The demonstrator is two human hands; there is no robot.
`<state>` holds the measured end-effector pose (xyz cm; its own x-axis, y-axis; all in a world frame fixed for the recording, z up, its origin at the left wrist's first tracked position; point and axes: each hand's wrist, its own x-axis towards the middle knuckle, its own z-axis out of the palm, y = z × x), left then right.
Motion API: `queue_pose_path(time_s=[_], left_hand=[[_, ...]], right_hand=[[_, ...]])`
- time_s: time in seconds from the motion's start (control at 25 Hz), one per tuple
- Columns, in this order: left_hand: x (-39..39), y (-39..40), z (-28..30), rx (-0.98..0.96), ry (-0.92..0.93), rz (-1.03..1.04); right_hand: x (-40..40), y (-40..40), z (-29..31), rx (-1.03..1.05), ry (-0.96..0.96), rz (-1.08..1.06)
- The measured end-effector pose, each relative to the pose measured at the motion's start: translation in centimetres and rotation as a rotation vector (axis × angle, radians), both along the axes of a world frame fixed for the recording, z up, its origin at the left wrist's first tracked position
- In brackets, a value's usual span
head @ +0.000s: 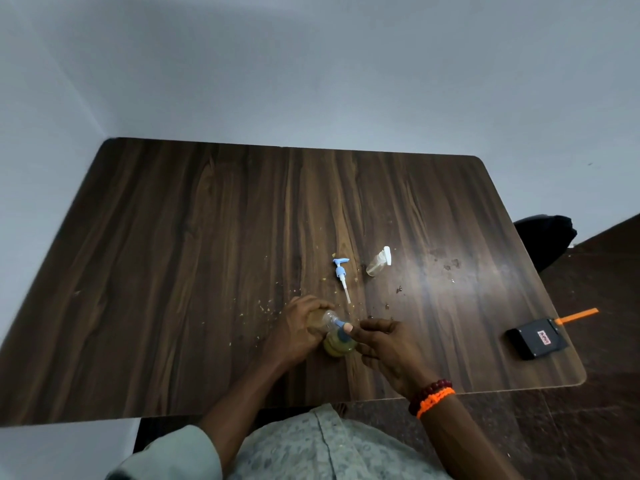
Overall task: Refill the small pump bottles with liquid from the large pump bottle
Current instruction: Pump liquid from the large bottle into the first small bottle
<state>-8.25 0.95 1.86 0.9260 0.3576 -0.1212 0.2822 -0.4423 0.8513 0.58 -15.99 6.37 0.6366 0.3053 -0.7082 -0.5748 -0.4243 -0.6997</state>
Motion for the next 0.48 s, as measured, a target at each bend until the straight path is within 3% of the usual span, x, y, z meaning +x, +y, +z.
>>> queue_pose_path(time_s=[0.48], left_hand=[[-0.06,-0.01,-0.32,-0.013,0.013,0.004]], right_hand=[[-0.20,-0.02,-0.12,0.037,0.013,0.027]])
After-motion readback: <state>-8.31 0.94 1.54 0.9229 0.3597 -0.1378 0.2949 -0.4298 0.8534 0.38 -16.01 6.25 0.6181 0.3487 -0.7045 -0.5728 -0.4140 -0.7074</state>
